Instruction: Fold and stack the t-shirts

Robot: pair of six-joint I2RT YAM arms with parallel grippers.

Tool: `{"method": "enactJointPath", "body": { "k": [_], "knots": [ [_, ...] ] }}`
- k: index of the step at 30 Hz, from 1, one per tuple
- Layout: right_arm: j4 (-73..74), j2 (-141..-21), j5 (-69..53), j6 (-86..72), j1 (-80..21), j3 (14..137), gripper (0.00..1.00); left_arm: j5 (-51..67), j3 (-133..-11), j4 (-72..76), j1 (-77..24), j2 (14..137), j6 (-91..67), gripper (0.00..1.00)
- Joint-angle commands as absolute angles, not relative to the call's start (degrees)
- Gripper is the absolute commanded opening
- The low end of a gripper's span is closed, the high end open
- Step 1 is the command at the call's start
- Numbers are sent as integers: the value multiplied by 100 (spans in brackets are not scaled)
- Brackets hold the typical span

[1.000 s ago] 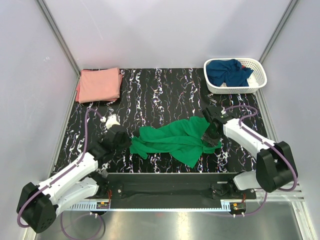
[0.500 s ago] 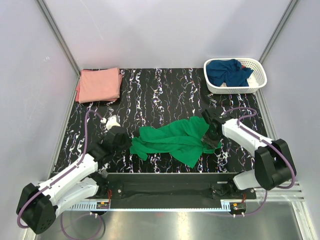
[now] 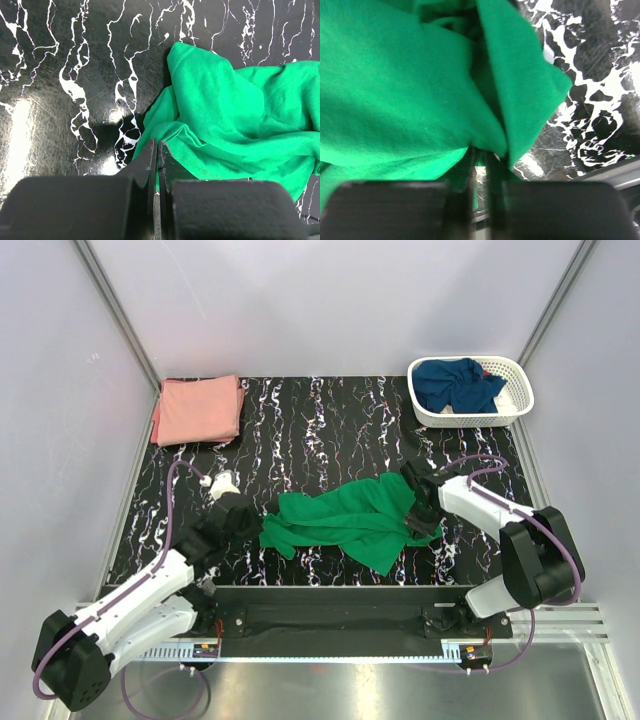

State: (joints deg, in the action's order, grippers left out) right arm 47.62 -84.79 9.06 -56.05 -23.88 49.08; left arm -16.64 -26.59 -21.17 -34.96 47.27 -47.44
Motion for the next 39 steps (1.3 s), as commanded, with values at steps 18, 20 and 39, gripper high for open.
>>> {"method": "enactJointPath", "body": {
  "k": [18,20,39],
  "knots": [
    [5282,-7471,3400,-3061,-1390,8557,0,-818,-6229,-3110,-1074,5562,-3710,0],
    [5545,-7558,3857,-3058,-1205,9425,0,-730,-6906,-3365,-932,5668,-3534,0],
    [4801,-5785,1875,-3585,-1046,7800,0,869,-3810,-3393,-642,3369,-4060,0]
  ]
}}
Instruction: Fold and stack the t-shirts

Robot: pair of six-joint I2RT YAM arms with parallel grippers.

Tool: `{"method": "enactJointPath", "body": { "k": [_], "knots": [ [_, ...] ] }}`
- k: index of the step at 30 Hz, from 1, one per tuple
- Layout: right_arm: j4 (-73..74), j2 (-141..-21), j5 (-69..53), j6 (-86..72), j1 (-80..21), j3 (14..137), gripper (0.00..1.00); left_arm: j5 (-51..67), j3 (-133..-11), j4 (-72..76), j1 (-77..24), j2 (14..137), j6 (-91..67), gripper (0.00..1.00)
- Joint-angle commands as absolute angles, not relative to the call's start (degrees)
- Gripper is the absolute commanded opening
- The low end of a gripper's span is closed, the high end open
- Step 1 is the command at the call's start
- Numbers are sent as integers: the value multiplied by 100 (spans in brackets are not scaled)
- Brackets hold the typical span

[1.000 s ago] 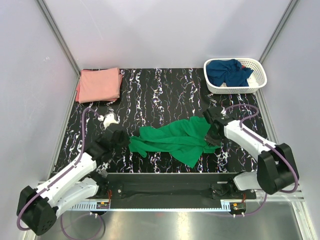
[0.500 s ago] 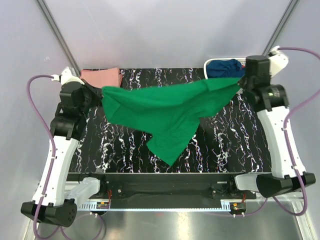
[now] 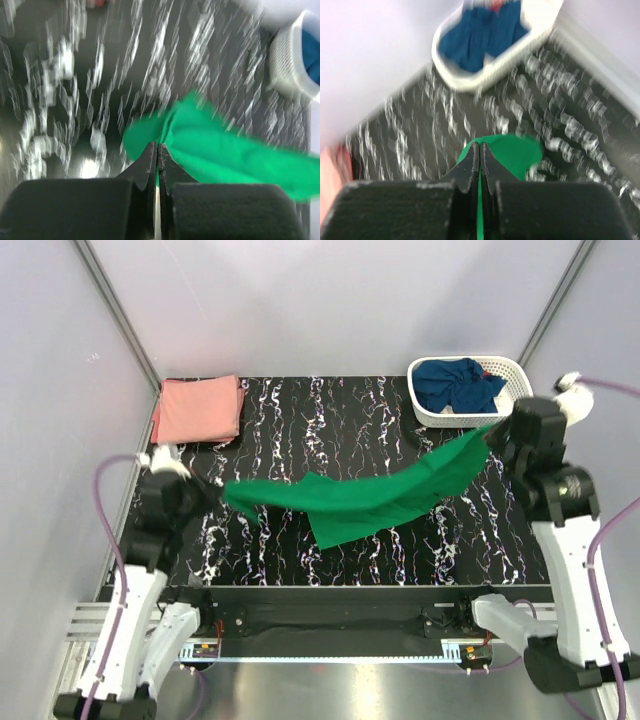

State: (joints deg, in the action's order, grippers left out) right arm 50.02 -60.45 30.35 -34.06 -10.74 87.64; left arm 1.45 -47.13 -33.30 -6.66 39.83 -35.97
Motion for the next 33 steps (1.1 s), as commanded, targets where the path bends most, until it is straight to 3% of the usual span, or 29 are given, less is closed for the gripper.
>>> {"method": "enactJointPath", "body": {
  "k": [1,5,9,20,23,33],
  "knots": [
    [4694,-5522,1176,-3647,-1055,7404,0,1053,-3084,-3453,-642,3175,-4339,2],
    [4421,-5282,124,-3841,-1046,5767,0,20,-3320,-3725,-2202,2760,-4851,43],
    [4517,-5274,272,-3876,-1046,5388,0,-913,-4279,-3929,-2355,3303,-4247,56],
    [4175,-4808,18,-3824,-1046,5230,0,464,-6651,-2347,-2355,7966,-1628,55],
    [4078,-4825,-263,-3710,-1046,5229,0,1281,-7092,-2013,-2364,8925,-1074,54],
    [3674,-4974,-686,-3498,-1055,5238,0,2187,-8025,-2032,-2364,10985,-387,52]
  ]
}}
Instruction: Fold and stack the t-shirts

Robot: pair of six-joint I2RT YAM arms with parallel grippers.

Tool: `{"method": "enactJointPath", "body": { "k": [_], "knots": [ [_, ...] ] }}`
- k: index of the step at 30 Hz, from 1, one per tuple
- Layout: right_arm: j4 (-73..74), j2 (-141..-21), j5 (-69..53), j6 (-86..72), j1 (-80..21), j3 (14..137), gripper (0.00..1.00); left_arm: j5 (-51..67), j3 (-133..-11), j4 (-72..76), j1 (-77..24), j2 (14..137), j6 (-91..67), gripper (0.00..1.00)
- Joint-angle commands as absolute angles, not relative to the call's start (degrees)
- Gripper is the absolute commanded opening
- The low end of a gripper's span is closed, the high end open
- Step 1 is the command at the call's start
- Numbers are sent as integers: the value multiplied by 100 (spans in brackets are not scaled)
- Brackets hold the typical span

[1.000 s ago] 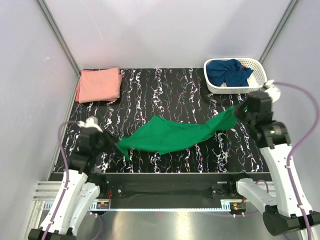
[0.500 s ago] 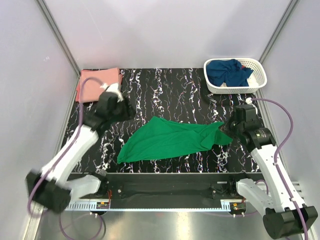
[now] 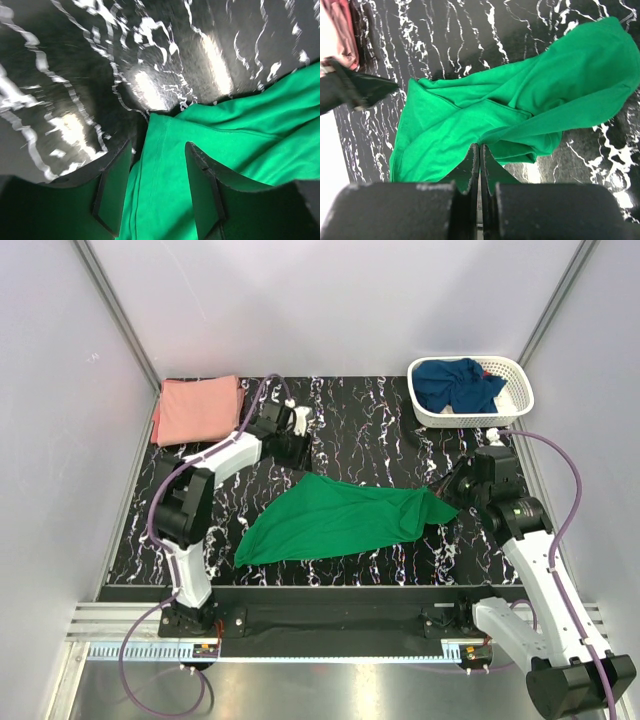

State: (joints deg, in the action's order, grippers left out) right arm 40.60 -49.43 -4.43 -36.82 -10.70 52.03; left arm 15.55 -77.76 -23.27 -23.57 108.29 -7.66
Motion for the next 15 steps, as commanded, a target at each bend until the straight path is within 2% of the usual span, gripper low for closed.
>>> {"method": "enactJointPath", "body": {
  "k": [1,6,11,12,15],
  "knots": [
    [3656,-4983,-686,-3463,-1046,5238,0,2258,-8024,-1978,-2356,11160,-343,52],
    [3639,-5019,-563,-3340,-1046,5256,0,2223,-8183,-2004,-2364,11592,-264,50],
    [3613,-5027,-448,-3313,-1046,5238,0,2356,-8060,-1837,-2364,11576,-281,44],
    [3586,-5045,-431,-3313,-1046,5221,0,2312,-8060,-1820,-2364,11549,-307,42],
    [3577,-5106,-378,-3305,-1046,5212,0,2311,-8060,-1811,-2364,11400,-343,19]
  ]
}}
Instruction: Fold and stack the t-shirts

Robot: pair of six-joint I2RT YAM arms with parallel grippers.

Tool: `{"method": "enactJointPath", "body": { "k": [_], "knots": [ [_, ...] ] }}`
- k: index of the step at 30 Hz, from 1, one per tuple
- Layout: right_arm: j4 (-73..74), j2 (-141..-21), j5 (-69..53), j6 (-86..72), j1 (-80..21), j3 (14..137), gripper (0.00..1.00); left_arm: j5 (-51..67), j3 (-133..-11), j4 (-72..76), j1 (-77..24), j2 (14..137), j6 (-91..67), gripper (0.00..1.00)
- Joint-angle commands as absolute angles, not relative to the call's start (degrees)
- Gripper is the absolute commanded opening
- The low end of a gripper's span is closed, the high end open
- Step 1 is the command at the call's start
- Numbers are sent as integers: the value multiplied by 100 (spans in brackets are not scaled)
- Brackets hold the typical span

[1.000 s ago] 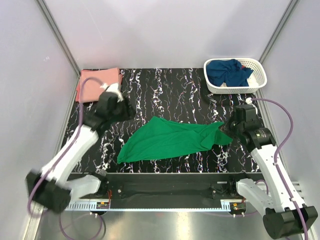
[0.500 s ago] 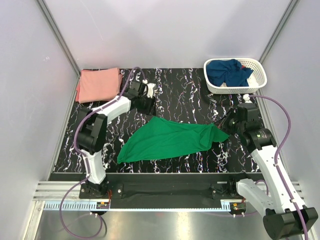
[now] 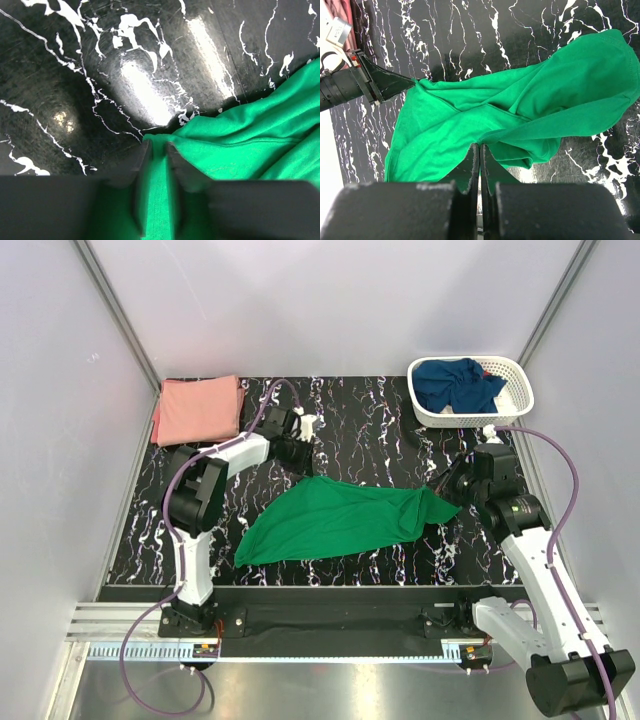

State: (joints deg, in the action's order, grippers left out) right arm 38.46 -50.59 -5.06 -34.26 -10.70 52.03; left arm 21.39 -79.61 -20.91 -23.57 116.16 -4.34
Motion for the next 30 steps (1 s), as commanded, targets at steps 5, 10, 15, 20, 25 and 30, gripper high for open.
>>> {"method": "enactJointPath", "body": {
  "k": [5,10,15,20,25,30],
  "knots": [
    [3621,-5150,-308,-3331,-1046,5265,0,2084,-8086,-1968,-2364,11110,-527,0],
    [3621,-5238,-220,-3383,-1046,5370,0,1678,-7884,-2241,-2286,10391,-809,6],
    [3542,-5247,-360,-3489,-1046,5371,0,1599,-7463,-2215,-2233,9740,-896,0],
    [3235,-5431,-37,-3568,-1046,5238,0,1196,-7102,-2092,-1952,8898,-1396,0],
    [3752,-6213,781,-3402,-1037,6554,0,449,-6899,-2127,-1434,7526,-1687,0],
    [3946,-6529,1450,-3270,-967,8484,0,-261,-7452,-2425,-1160,6391,-1626,0]
  ]
}}
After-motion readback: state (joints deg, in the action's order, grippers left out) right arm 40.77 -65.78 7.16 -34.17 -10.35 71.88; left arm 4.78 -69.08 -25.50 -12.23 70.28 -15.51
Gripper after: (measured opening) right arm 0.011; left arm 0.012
